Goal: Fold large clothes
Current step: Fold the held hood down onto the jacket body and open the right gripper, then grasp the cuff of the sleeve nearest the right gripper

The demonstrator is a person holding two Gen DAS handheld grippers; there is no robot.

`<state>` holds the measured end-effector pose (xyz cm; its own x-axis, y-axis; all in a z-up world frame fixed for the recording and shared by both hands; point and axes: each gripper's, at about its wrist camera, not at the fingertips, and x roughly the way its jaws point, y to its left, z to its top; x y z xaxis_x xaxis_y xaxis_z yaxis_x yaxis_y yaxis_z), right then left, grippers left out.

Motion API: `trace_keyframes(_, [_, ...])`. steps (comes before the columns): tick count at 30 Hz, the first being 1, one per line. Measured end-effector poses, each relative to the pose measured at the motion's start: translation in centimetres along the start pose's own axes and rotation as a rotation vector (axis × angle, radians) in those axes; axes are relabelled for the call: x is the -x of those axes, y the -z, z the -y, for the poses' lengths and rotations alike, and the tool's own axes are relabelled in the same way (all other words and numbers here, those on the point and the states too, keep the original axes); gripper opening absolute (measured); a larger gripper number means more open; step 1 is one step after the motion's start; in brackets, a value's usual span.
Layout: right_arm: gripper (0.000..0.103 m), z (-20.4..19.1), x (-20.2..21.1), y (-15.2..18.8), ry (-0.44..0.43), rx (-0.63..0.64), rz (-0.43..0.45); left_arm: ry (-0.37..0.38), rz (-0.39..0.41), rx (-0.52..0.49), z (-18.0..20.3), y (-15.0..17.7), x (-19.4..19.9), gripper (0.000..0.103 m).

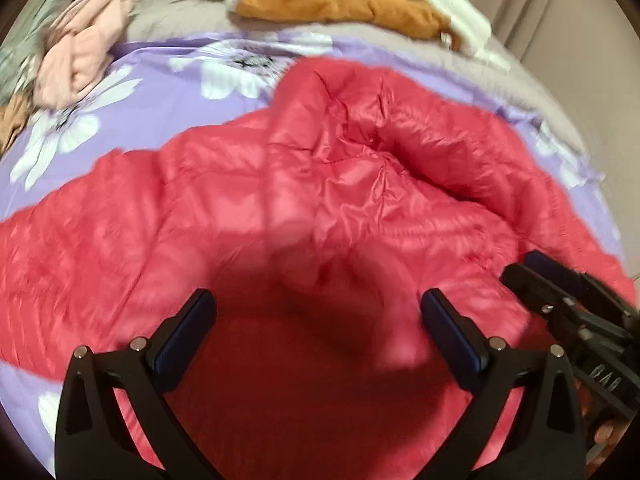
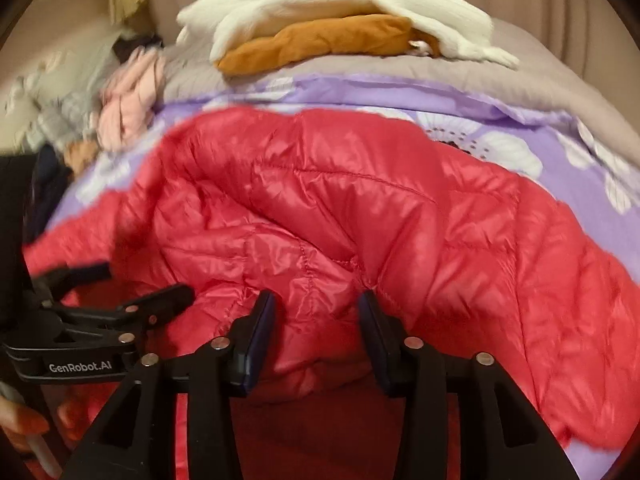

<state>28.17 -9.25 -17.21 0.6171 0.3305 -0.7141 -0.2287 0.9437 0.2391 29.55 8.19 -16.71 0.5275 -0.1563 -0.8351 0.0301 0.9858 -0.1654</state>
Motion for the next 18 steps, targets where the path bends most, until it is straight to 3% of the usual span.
trace_keyframes(8, [0.065,2.0,8.5,4.2,-0.007,-0.091,0.114,-0.026,0.094,0.028,-1.8,5.2,7.6,0.103])
trace_keyframes(10, [0.071,3.4,10.3,5.4,-0.007,-0.138,0.137,-0.036,0.098,0.036,-1.9,6.9,8.9,0.103])
trace_keyframes(18, [0.071,8.6,14.8,9.1,0.059,-0.298,0.157,-0.002,0.078,0.093,-3.0,12.1,11.8,0.103])
